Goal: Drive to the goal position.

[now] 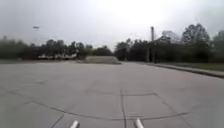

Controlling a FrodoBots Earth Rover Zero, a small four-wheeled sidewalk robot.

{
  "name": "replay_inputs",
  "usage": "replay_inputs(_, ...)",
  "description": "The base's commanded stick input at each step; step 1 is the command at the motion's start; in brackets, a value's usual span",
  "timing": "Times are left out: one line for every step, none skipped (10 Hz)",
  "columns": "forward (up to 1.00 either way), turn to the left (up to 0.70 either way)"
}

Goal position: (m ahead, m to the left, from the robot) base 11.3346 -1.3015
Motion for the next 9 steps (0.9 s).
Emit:
replay_inputs(1.0, 0.0)
replay_inputs(1.0, 0.0)
replay_inputs(1.0, 0.0)
replay_inputs(1.0, 0.0)
replay_inputs(1.0, 0.0)
replay_inputs(1.0, 0.0)
replay_inputs(1.0, 0.0)
replay_inputs(1.0, 0.0)
replay_inputs(1.0, 0.0)
